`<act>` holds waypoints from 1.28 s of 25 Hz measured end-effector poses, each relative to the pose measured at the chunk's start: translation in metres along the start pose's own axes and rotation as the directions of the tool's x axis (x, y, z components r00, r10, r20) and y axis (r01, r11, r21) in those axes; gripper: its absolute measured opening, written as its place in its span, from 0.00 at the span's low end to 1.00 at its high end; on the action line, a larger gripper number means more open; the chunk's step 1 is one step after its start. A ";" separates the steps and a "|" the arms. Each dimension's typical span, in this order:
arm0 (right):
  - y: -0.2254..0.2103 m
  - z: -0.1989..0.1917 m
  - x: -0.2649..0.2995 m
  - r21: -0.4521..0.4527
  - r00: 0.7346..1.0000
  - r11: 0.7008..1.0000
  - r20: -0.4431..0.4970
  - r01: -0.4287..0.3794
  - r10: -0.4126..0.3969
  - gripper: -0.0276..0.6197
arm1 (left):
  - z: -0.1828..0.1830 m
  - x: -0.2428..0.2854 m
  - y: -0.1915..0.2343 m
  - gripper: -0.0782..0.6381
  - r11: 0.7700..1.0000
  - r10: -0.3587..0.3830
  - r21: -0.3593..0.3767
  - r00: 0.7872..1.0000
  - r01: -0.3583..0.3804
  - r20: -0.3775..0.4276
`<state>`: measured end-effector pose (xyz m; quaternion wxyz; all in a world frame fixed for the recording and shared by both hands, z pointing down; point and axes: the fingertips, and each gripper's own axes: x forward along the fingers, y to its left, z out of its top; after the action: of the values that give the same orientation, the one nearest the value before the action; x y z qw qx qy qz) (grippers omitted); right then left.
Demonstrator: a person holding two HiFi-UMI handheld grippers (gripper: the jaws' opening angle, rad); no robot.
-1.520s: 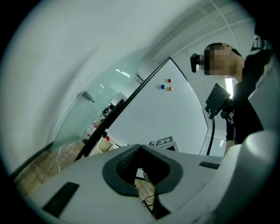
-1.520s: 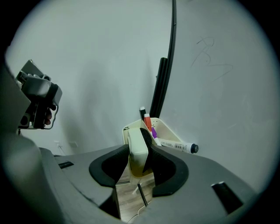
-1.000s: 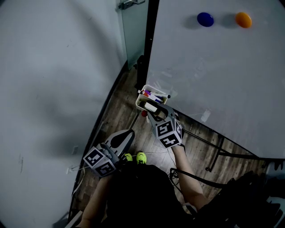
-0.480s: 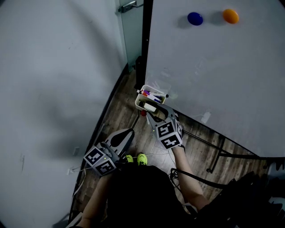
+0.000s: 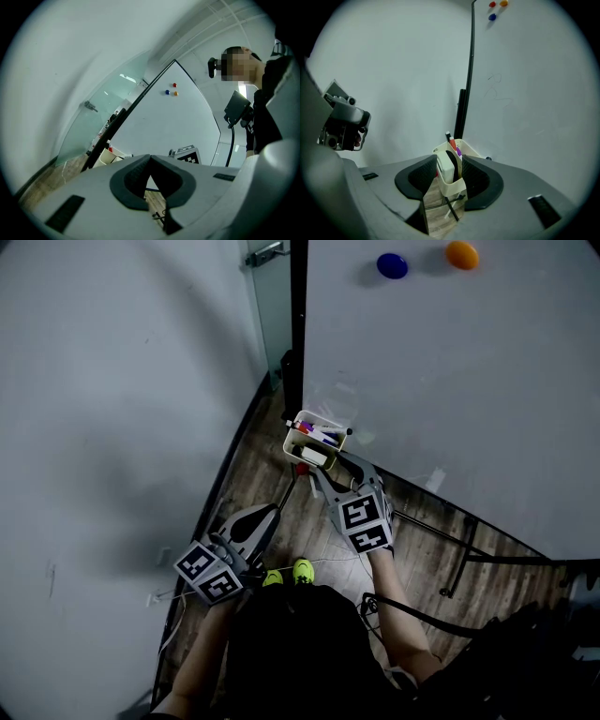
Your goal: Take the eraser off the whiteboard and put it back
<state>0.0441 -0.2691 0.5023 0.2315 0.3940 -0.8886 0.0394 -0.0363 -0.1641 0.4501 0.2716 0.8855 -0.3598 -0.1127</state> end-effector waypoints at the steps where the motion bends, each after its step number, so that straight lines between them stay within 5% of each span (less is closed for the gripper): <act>1: 0.001 0.000 -0.003 0.005 1.000 1.000 0.002 0.002 -0.002 0.30 | -0.001 -0.002 -0.001 0.14 1.000 0.000 -0.001 1.000 0.000 -0.003; 14: 0.034 -0.010 -0.041 0.029 0.996 0.996 -0.023 0.084 -0.083 0.30 | -0.009 -0.047 -0.020 0.14 0.998 -0.060 0.005 0.998 0.061 -0.010; 32: 0.156 0.010 -0.112 0.099 0.978 0.973 0.006 0.208 -0.209 0.30 | 0.001 -0.173 -0.053 0.14 0.982 -0.182 0.046 0.983 0.183 -0.015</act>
<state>-0.0062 -0.0882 0.4613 0.2075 0.4962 -0.8412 0.0553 -0.1301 -0.0126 0.4201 0.2410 0.9215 -0.2782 -0.1237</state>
